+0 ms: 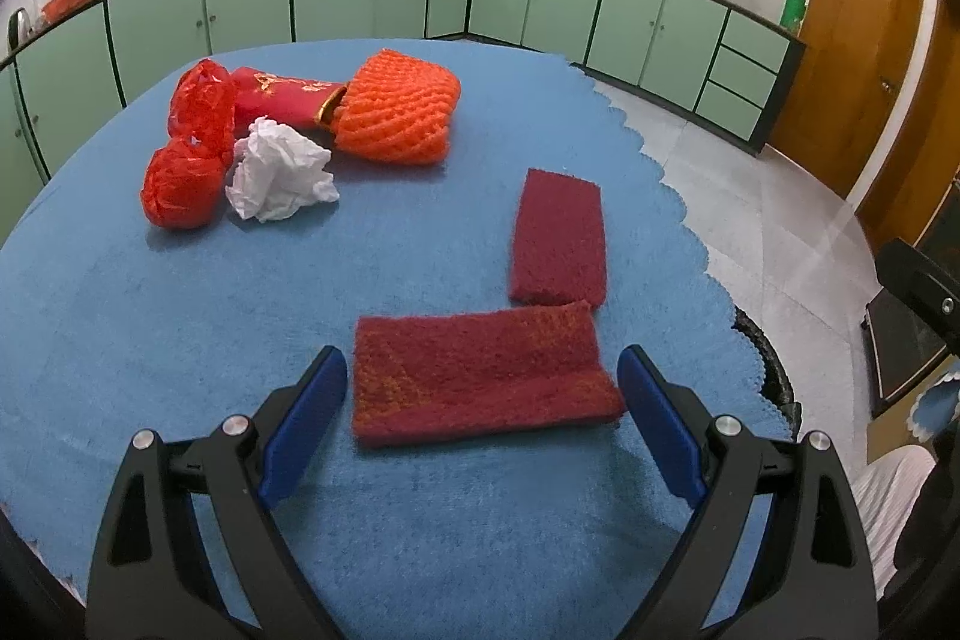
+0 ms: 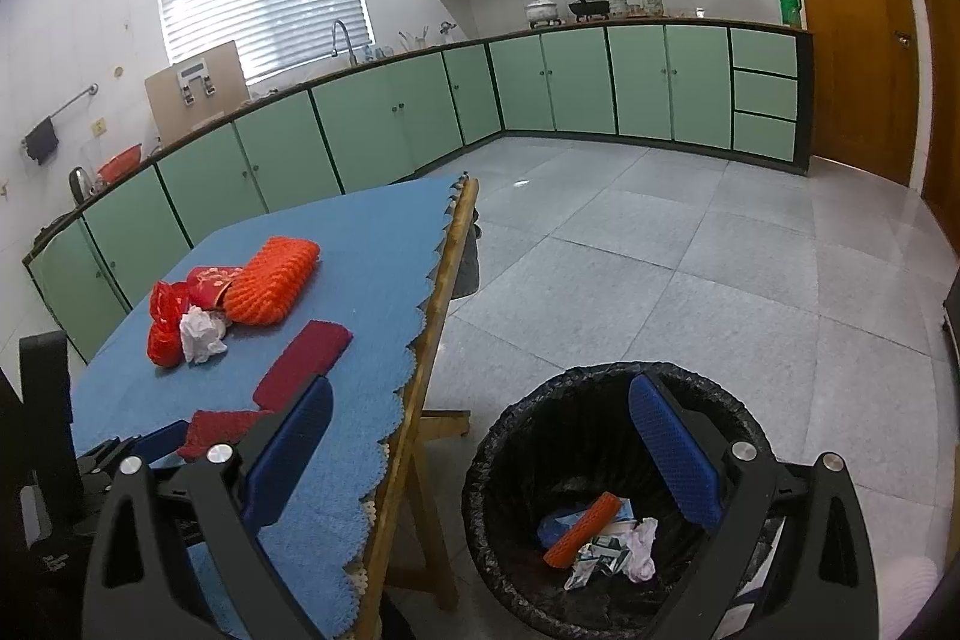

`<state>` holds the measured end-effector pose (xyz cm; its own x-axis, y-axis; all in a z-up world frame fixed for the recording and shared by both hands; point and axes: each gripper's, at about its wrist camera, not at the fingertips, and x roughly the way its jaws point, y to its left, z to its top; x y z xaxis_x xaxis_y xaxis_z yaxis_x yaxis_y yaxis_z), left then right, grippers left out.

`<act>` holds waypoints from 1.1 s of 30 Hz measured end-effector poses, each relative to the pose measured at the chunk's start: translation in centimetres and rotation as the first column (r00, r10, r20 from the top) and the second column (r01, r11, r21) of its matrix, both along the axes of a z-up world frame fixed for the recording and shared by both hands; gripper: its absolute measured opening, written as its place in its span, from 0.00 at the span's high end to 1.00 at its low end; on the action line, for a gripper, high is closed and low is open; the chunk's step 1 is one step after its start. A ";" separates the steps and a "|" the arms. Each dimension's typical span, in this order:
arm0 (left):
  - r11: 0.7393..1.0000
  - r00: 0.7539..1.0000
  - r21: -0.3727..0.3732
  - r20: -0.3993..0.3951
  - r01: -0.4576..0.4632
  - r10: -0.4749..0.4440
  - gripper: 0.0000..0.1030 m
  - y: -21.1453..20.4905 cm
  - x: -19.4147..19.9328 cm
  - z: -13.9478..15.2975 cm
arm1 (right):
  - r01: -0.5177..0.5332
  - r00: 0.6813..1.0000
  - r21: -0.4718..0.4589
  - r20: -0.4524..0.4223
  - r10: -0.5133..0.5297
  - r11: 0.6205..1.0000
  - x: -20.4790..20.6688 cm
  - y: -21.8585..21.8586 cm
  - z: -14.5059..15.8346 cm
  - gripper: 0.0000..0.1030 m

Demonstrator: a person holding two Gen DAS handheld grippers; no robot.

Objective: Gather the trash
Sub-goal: 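Move the left gripper to the large dark red scrub pad and grasp it, then lift the large red pad with the left gripper while the right grasps the smaller red pad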

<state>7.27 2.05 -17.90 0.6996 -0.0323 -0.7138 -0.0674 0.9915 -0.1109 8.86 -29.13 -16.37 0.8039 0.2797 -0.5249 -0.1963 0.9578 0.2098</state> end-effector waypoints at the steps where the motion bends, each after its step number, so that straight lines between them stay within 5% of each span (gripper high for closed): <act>1: 1.000 1.000 0.001 -0.001 0.000 0.000 0.14 0.0 0.0 0.0 | -0.002 1.000 -0.002 0.000 0.002 1.000 0.0 0.0 0.0 0.06; 22: 1.000 1.000 -0.018 0.005 -0.010 0.010 0.21 0.2 0.1 0.1 | -0.003 1.000 -0.005 -0.010 0.003 1.000 0.3 -0.2 -0.4 0.06; 33: 0.996 0.992 0.025 0.087 -0.089 0.087 0.21 3.3 -0.8 3.4 | -0.039 0.999 0.003 -0.005 0.039 0.999 0.9 1.9 0.2 0.06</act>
